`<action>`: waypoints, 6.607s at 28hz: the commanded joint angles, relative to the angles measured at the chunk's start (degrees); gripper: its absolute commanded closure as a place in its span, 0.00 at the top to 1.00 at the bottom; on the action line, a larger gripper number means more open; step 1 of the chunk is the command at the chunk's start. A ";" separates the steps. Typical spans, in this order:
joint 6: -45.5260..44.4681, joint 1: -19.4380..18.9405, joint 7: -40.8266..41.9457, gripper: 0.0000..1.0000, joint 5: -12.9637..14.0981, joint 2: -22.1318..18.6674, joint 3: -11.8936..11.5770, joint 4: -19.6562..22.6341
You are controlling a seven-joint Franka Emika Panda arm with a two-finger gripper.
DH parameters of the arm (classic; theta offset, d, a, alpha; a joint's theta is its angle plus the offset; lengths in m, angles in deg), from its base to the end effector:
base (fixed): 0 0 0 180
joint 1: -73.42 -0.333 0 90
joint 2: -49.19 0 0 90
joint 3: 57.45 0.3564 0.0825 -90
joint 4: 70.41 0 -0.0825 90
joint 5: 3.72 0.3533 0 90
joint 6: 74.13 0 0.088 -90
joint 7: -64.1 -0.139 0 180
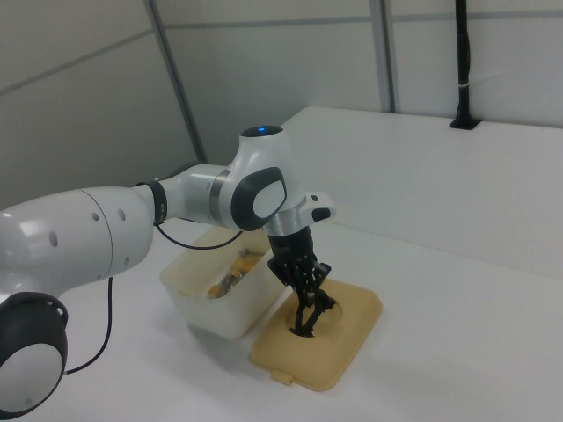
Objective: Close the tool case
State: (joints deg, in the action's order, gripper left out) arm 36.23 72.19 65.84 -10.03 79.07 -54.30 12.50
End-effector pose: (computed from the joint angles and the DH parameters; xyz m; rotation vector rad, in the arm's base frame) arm 0.6882 0.0349 0.3982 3.0576 0.2153 -0.0609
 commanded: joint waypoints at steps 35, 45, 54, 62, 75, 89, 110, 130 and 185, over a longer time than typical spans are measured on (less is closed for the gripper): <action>-15.35 1.67 2.75 0.00 1.73 -12.04 -0.43 -3.90; -16.58 -1.31 -2.69 0.00 3.23 -13.71 -0.17 -4.60; -16.06 -6.06 -5.69 0.00 3.06 -13.36 -0.17 -4.60; -15.79 -10.36 -9.03 0.00 2.88 -13.09 -0.26 -4.60; -13.86 -13.88 -12.72 0.00 2.53 -11.34 -0.26 -6.36; -8.86 -15.99 -15.71 0.00 0.95 -8.52 -0.34 -6.89; -6.21 -17.22 -19.31 0.05 0.86 -5.71 -0.34 -8.73; -6.13 -18.01 -20.11 1.00 0.95 -5.36 -0.34 -8.82; -24.49 2.81 2.83 1.00 2.00 -18.80 -1.13 -7.33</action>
State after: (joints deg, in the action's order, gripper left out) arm 13.27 73.05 66.50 -8.34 63.31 -55.34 3.71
